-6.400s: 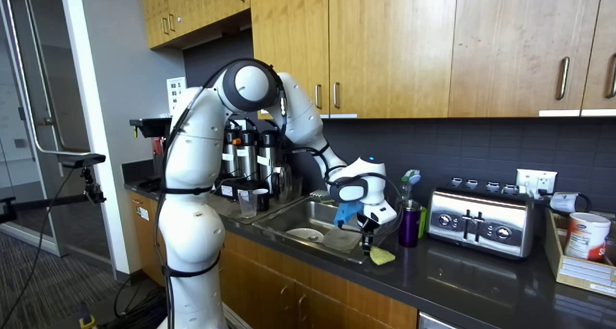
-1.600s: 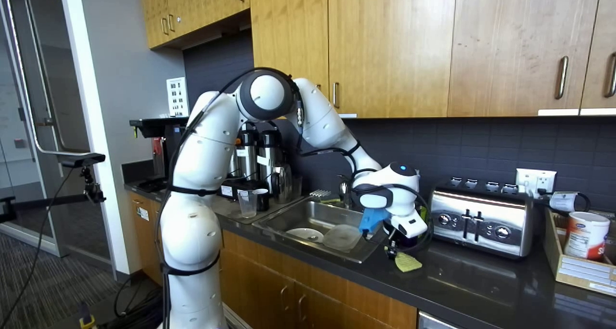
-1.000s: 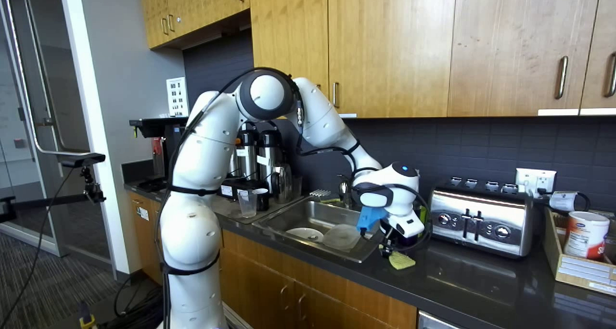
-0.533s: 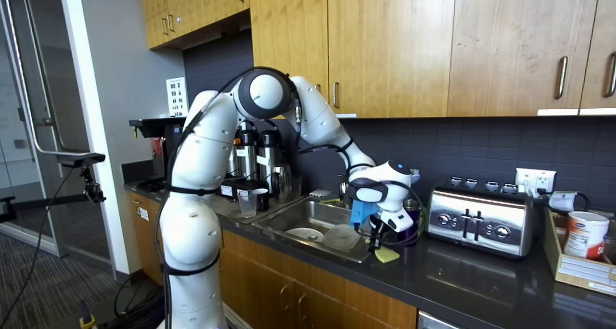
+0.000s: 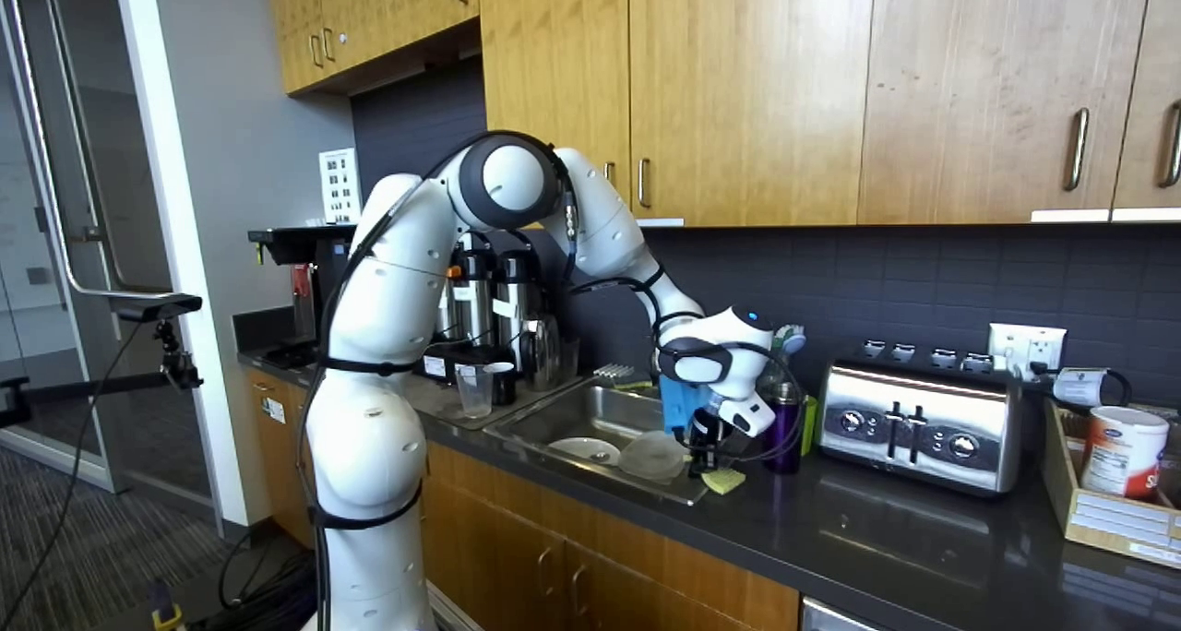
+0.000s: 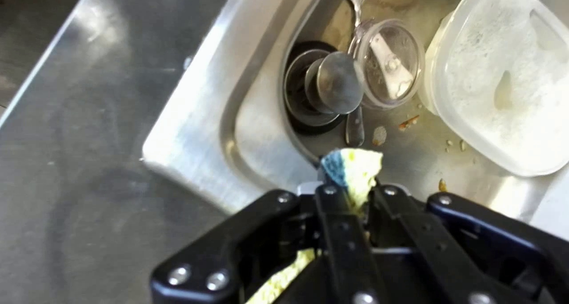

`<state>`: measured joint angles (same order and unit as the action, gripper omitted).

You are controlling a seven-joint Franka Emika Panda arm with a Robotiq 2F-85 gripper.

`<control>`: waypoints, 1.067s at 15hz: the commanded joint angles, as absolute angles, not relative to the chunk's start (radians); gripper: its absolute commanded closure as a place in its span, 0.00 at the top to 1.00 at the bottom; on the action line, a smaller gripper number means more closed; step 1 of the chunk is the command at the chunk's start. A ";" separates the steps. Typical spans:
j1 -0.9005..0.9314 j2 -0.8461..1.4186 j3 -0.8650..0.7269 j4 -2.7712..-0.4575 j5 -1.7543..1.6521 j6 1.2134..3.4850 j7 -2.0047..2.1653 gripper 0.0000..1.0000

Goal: Use the sponge to clean the surface

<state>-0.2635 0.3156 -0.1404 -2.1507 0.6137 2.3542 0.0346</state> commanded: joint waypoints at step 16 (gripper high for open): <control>-0.213 0.289 -0.123 -2.238 0.457 2.367 -0.011 0.03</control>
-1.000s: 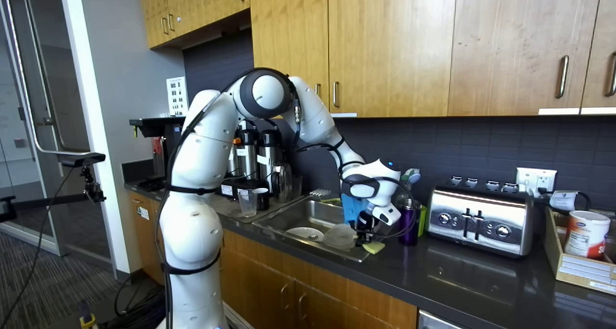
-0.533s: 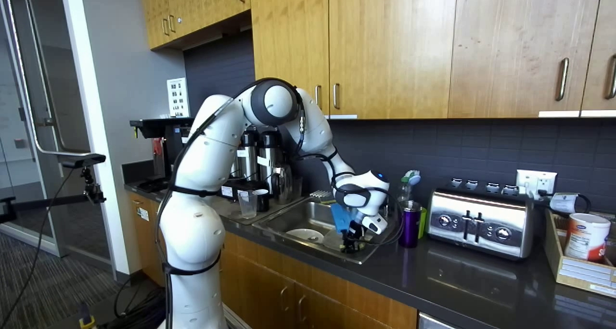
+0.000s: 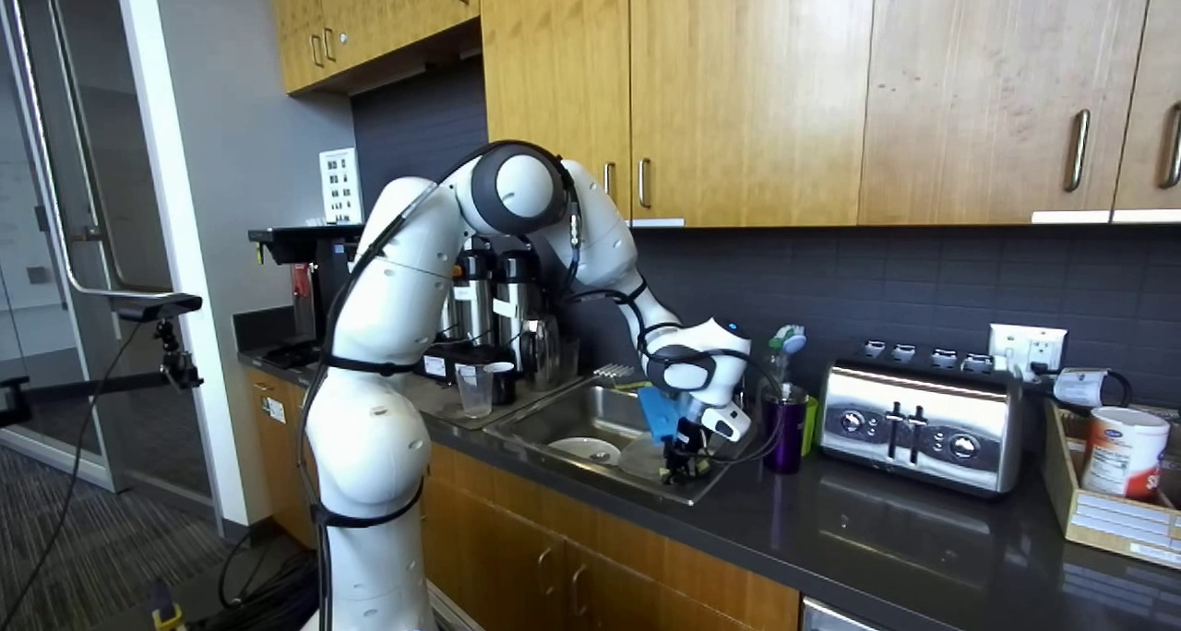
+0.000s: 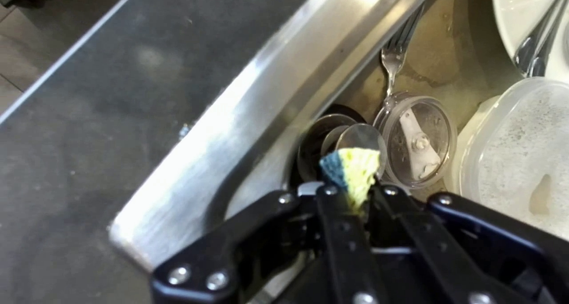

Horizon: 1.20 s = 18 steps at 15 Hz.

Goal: Use the sponge to clean the surface

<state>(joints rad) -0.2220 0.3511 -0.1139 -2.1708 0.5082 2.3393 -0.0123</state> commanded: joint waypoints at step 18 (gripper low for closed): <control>-0.227 0.169 -0.179 -2.326 0.365 2.466 0.025 0.03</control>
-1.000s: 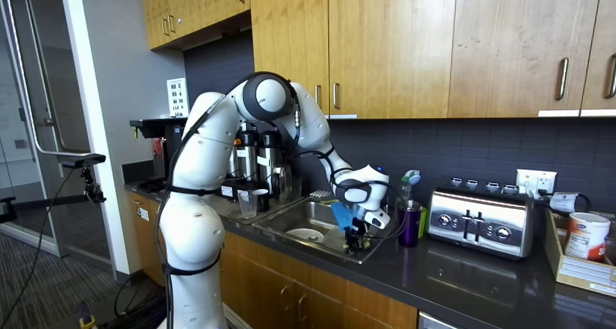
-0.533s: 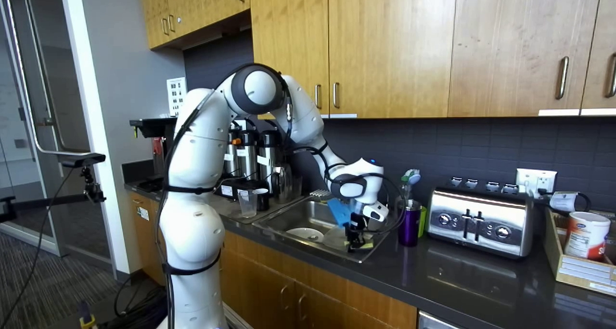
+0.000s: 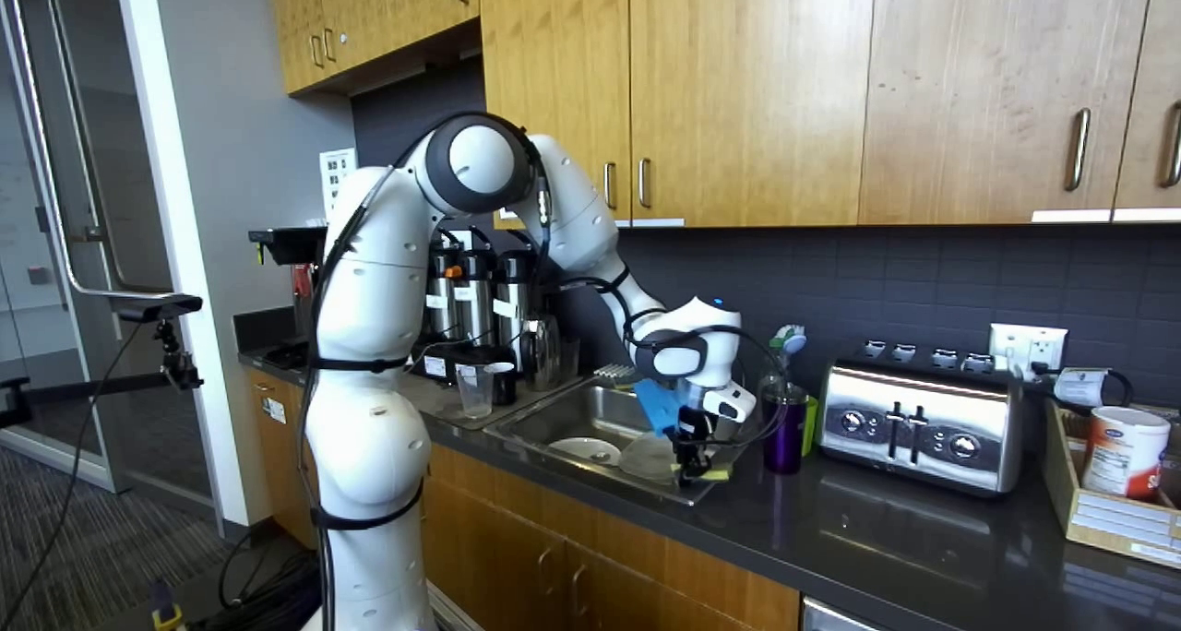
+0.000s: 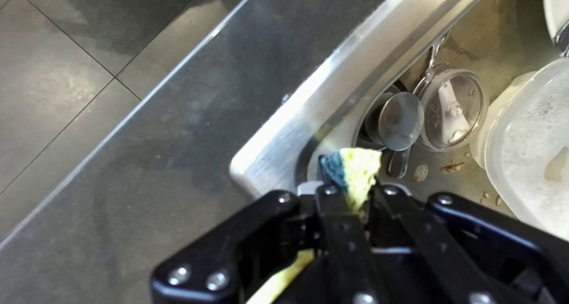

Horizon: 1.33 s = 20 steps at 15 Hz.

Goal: Use the sponge to clean the surface

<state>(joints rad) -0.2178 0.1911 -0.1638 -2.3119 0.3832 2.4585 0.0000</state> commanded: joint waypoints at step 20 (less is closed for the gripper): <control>-0.236 0.149 -0.190 -2.385 0.361 2.493 0.058 1.00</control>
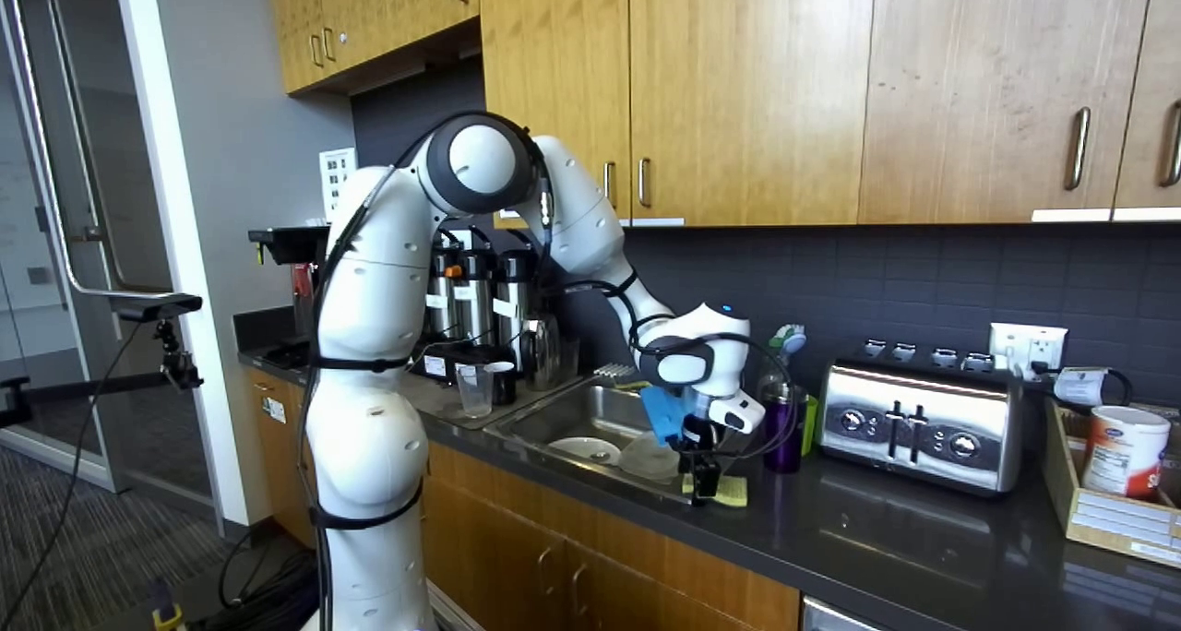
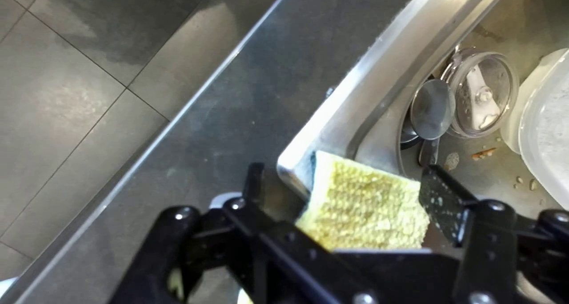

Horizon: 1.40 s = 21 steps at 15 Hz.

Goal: Use the sponge to clean the surface

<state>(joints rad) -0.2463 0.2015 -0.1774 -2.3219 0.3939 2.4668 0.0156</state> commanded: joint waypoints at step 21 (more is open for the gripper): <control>-0.111 -0.328 -0.060 -2.804 0.061 2.547 0.100 1.00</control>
